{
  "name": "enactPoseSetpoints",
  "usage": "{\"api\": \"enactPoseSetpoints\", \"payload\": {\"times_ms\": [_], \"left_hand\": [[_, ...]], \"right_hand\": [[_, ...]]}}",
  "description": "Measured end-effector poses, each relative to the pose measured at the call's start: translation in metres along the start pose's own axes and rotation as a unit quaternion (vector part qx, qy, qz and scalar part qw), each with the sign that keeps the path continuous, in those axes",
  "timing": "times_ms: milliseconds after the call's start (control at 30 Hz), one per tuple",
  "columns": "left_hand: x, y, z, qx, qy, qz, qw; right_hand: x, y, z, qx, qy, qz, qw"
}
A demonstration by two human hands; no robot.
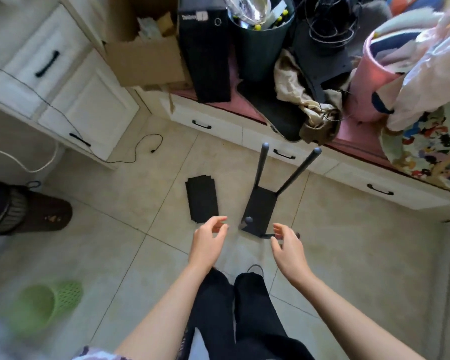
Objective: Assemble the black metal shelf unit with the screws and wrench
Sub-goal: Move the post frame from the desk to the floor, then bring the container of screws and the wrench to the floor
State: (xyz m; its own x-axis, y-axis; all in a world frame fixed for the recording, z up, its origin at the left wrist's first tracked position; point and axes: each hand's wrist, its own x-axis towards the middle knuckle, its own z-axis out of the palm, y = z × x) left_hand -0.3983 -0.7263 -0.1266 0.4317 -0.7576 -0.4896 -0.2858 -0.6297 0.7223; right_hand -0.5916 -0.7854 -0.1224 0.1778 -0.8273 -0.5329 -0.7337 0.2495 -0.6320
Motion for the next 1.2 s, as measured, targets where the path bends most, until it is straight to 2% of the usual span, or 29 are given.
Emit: {"api": "enactPoseSetpoints", "payload": {"times_ms": [133,333,533,700,900,1200], "left_hand": [[-0.035,-0.009,-0.05,0.043,0.055,0.008,0.998],[-0.081,-0.045,-0.124,0.068,0.147,-0.025,0.986],[-0.124,-0.098,-0.208,0.103,0.225,-0.061,0.967],[-0.15,-0.142,-0.289,0.157,0.297,-0.066,0.94],[-0.178,-0.186,-0.368,0.164,0.373,-0.098,0.908],[-0.193,-0.231,-0.474,0.161,0.473,-0.19,0.845]], "right_hand": [[-0.021,-0.046,0.027,-0.043,-0.049,-0.078,0.995],[-0.047,-0.115,0.08,-0.137,-0.139,-0.202,0.96],[-0.077,-0.195,0.154,-0.236,-0.186,-0.334,0.893],[-0.106,-0.267,0.23,-0.307,-0.221,-0.438,0.816],[-0.139,-0.347,0.309,-0.332,-0.253,-0.497,0.761],[-0.169,-0.452,0.407,-0.337,-0.291,-0.569,0.691]]}}
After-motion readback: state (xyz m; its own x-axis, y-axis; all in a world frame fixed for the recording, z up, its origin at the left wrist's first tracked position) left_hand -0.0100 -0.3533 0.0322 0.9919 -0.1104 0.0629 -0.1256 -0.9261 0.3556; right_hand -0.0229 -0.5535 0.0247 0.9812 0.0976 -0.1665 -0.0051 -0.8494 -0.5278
